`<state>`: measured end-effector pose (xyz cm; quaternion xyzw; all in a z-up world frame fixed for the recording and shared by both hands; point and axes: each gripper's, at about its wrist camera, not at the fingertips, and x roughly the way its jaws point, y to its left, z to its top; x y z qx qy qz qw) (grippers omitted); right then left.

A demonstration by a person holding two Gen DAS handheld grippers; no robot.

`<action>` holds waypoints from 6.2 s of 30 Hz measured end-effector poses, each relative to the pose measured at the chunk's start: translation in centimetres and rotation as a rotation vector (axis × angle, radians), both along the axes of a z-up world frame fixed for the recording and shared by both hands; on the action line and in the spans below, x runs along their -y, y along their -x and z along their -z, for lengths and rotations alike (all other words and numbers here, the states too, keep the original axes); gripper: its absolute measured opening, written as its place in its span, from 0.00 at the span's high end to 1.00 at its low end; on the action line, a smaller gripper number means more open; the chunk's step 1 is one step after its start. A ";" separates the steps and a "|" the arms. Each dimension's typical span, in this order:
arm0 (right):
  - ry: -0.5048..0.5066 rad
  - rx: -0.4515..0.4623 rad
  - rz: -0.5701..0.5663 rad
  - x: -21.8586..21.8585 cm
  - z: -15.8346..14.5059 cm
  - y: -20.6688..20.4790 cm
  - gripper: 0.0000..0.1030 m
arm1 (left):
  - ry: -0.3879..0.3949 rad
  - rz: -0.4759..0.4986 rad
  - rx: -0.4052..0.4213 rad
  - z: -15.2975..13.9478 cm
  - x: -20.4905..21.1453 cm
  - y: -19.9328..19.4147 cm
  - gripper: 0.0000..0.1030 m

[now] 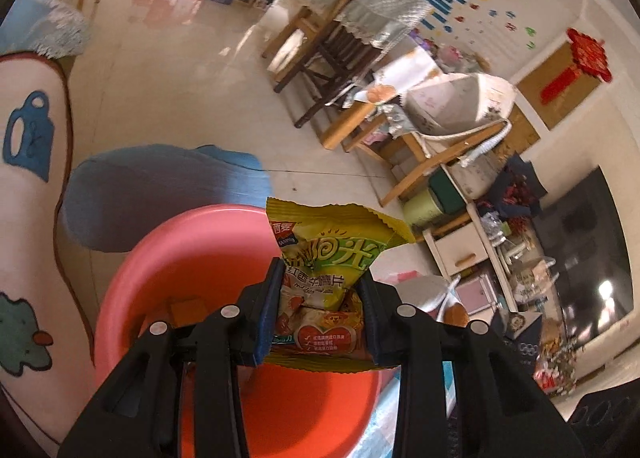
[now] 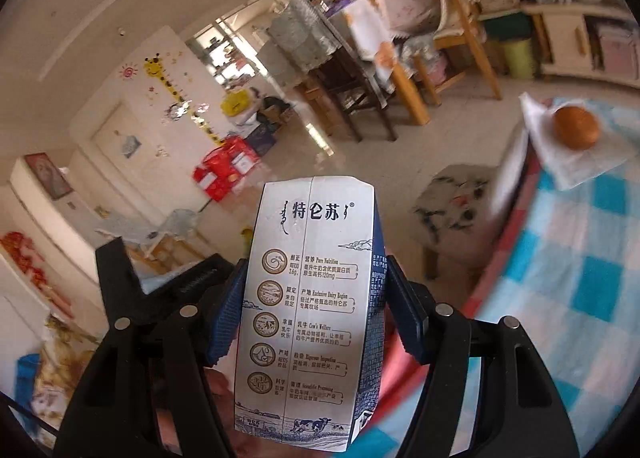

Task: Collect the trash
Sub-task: 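Open both tools over the pink bucket, dropping chip packet and carton, then move both open tools back over the table, then grasp the red snack packet with left tool while right grasps the green-white wrapper, then lift the red packet and green-white wrapper and carry them to the pink bucket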

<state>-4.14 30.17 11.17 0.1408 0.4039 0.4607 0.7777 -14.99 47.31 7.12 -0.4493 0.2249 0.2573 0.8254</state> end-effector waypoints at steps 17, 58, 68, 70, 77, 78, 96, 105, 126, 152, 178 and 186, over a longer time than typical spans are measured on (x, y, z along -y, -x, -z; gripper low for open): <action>0.141 0.050 0.207 7.7 2.0 1.8 0.08 | -0.225 0.013 0.000 -2.6 3.7 -1.3 0.27; 0.317 0.404 0.569 34.7 -1.3 9.6 0.04 | -0.883 0.725 0.071 -6.4 34.3 -4.9 0.12; 0.370 0.397 0.601 39.0 -0.7 9.6 0.04 | -0.896 0.792 0.060 -5.6 38.4 -4.5 0.12; 0.391 0.393 0.605 39.8 -0.5 9.4 0.04 | -0.891 0.802 0.060 -5.4 39.1 -4.4 0.12; 0.400 0.333 0.682 44.1 0.3 8.2 0.04 | -0.800 0.871 0.040 -4.7 40.8 -5.0 0.12; 0.401 0.325 0.698 44.8 0.4 8.1 0.04 | -0.771 0.884 0.035 -4.6 40.8 -5.3 0.12; 0.251 0.027 0.656 48.4 5.6 1.5 0.04 | -0.684 1.190 -0.101 0.8 49.1 -19.6 0.12; 0.163 -0.110 0.588 47.8 8.1 -1.2 0.25 | -0.732 1.305 -0.195 4.6 51.0 -27.1 0.12; 0.390 -0.034 0.506 43.9 9.8 -1.5 0.32 | -0.682 1.361 -0.195 6.0 52.7 -28.7 0.52; 0.427 0.047 0.481 42.7 9.8 -1.4 0.62 | -0.597 1.109 -0.073 1.1 45.4 -17.5 0.53; 0.319 0.025 0.584 45.3 8.3 0.7 0.68 | -0.477 0.925 -0.005 -0.9 38.2 -7.8 0.53; 0.284 0.068 0.562 44.0 6.1 2.1 0.68 | -0.483 0.882 0.010 -1.8 37.0 -7.5 0.53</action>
